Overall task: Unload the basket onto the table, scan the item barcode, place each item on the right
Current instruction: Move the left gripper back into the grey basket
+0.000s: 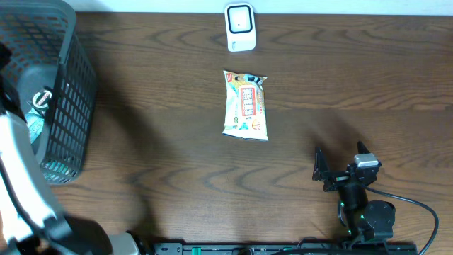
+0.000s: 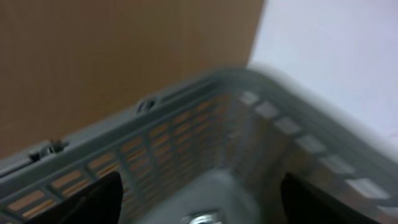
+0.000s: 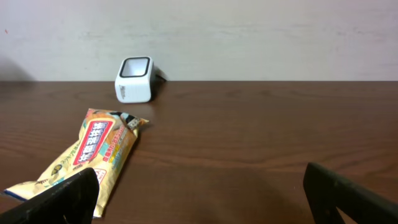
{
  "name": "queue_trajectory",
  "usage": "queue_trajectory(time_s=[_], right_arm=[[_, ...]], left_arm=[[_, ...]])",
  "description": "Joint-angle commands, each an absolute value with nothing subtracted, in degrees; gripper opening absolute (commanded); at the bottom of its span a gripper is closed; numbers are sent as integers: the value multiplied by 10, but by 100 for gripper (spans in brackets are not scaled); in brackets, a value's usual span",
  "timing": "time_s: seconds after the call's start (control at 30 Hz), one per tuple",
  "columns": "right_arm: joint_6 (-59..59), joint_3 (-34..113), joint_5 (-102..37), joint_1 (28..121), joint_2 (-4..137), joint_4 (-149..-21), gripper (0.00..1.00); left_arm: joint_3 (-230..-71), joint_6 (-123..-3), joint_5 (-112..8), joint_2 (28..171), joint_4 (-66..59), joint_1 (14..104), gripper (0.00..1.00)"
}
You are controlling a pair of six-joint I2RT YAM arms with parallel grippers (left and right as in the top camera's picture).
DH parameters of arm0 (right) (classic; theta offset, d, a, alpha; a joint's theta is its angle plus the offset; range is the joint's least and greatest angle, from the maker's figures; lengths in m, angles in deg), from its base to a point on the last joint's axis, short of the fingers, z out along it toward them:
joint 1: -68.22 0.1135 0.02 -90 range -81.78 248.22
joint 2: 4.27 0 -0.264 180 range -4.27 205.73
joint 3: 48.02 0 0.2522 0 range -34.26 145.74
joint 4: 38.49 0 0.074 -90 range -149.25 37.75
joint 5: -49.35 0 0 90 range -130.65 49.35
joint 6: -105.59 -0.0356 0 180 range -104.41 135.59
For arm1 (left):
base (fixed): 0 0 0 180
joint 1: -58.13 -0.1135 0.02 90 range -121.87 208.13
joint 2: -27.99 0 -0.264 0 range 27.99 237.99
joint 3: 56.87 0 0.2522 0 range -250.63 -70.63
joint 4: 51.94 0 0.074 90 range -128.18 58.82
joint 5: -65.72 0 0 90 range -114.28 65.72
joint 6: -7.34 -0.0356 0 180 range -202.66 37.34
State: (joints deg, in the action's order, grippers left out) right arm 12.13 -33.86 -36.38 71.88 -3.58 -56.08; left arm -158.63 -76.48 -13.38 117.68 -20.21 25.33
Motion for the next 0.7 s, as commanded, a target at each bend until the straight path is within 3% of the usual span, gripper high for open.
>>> queue_trajectory(time_s=[0.0, 0.17, 0.67], right_arm=[[120, -339, -362, 715, -39, -563, 99], [120, -339, -362, 715, -39, -563, 99], [120, -339, -362, 715, -39, -563, 99]], left_arm=[[-1593, -852, -128, 1235, -200, 232, 80], [-1592, -985, -129, 1300, -173, 230, 82], [-1563, -1068, -128, 1438, -100, 213, 84]])
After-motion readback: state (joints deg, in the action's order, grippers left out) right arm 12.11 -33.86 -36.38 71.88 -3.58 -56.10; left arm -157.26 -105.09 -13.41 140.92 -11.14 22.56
